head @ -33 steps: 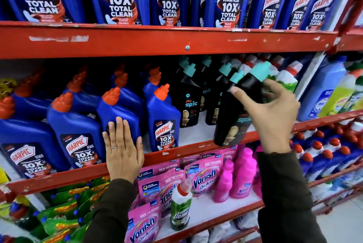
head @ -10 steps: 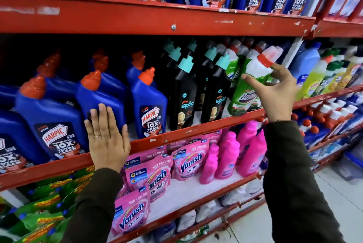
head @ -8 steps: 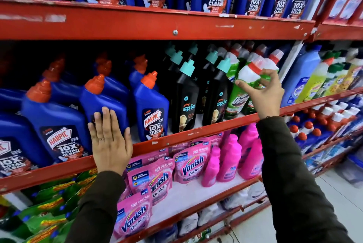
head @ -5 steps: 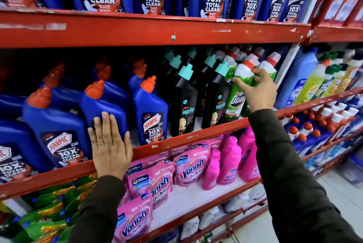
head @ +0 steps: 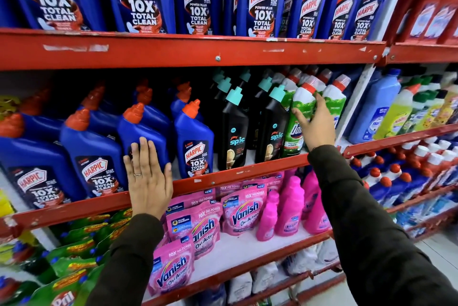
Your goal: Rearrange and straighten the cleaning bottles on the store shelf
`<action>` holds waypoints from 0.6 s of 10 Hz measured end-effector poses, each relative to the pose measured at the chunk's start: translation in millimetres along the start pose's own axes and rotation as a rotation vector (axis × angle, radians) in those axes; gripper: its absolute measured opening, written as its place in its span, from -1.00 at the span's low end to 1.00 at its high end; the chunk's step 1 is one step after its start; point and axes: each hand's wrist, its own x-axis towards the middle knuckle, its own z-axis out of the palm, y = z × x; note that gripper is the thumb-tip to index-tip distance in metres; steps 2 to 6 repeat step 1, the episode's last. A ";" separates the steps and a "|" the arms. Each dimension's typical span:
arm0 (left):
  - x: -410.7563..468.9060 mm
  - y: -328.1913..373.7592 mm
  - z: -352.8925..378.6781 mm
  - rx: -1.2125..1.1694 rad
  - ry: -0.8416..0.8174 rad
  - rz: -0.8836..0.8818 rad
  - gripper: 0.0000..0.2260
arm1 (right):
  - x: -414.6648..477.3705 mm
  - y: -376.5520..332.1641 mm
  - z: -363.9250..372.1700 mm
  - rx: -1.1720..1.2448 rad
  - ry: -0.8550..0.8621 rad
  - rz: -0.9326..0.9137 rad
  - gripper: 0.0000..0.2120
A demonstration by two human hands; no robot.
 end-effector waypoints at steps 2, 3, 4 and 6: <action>3.0 20.5 -13.8 0.012 -0.003 -0.057 -0.34 | -23.2 -4.7 2.6 0.045 0.017 -0.048 -0.23; 3.0 20.5 -13.8 0.012 -0.003 -0.057 -0.34 | -23.2 -4.7 2.6 0.045 0.017 -0.048 -0.23; 3.0 20.5 -13.8 0.012 -0.003 -0.057 -0.34 | -23.2 -4.7 2.6 0.045 0.017 -0.048 -0.23; 3.0 20.5 -13.8 0.012 -0.003 -0.057 -0.34 | -23.2 -4.7 2.6 0.045 0.017 -0.048 -0.23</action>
